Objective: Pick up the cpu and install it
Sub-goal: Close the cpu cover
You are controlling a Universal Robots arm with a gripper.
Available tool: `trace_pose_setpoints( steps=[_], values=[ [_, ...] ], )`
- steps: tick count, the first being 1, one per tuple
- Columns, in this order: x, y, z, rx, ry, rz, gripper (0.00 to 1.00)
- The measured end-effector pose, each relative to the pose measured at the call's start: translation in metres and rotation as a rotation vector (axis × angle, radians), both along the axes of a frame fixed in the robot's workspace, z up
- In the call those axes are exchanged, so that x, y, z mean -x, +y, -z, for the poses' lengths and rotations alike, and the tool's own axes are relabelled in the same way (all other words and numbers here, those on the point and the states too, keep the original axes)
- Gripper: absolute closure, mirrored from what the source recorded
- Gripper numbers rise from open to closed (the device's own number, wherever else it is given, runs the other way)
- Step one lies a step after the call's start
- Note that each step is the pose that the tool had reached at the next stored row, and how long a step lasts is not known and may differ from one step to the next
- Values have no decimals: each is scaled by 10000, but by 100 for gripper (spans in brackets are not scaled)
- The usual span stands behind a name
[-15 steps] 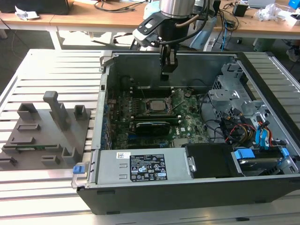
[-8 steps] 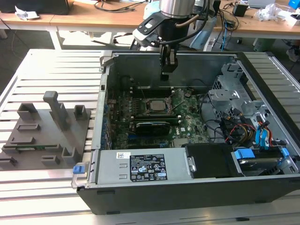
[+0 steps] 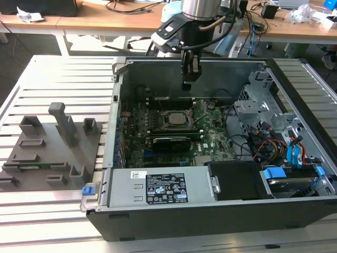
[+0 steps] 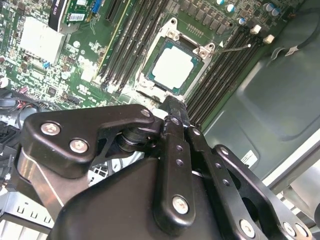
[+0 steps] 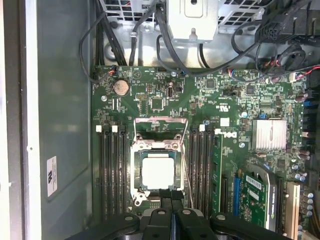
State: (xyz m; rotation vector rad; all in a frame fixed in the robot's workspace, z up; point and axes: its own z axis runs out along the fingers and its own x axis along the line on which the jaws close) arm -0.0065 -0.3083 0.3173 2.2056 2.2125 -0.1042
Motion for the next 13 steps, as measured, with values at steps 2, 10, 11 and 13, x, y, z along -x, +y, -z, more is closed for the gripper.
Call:
trace_pose_setpoints(
  steps=[2,10,11,13],
  values=[
    [-31,0,0,1,0,-1,89],
    [-195,0,0,30,2,-1,89],
    [-228,0,1,41,1,-2,89],
    [-295,1,9,63,3,-2,89]
  ],
)
